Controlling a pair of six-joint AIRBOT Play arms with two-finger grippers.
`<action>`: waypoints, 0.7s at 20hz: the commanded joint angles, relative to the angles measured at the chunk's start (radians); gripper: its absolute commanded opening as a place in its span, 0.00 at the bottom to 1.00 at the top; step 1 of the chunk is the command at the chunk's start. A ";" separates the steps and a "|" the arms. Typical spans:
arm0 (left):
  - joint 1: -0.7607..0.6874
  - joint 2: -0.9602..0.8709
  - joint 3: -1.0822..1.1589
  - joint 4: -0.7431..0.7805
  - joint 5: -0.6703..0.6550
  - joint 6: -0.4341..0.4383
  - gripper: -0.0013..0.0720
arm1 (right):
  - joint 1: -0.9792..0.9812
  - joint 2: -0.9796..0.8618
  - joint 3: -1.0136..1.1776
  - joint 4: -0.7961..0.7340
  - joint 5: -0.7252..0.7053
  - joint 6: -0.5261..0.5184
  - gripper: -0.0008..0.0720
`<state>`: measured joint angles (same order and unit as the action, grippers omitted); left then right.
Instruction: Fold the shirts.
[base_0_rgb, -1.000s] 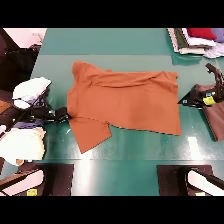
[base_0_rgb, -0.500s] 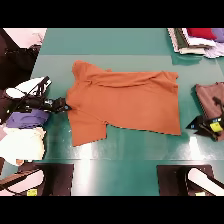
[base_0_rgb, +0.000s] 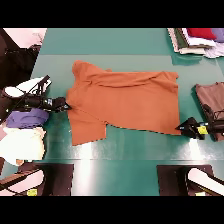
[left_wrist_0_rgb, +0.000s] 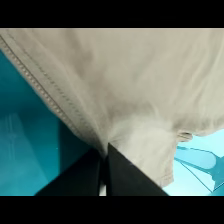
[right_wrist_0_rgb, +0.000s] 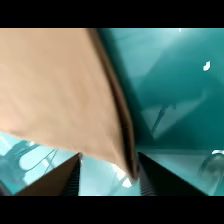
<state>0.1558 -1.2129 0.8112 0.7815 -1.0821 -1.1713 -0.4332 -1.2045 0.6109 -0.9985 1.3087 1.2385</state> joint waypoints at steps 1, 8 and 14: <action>0.000 0.001 0.001 0.002 -0.019 0.001 0.05 | 0.086 -0.004 0.000 0.005 -0.049 -0.001 0.33; 0.005 0.181 0.106 0.029 -0.019 -0.010 0.05 | 0.124 0.118 0.153 0.013 0.008 0.014 0.03; 0.005 0.370 0.672 0.022 -0.036 -0.037 0.05 | 0.124 0.315 0.720 0.012 0.008 0.082 0.03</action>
<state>0.1596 -0.9150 1.2243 0.8009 -1.1156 -1.1908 -0.3103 -0.9649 1.0893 -0.9852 1.3270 1.2888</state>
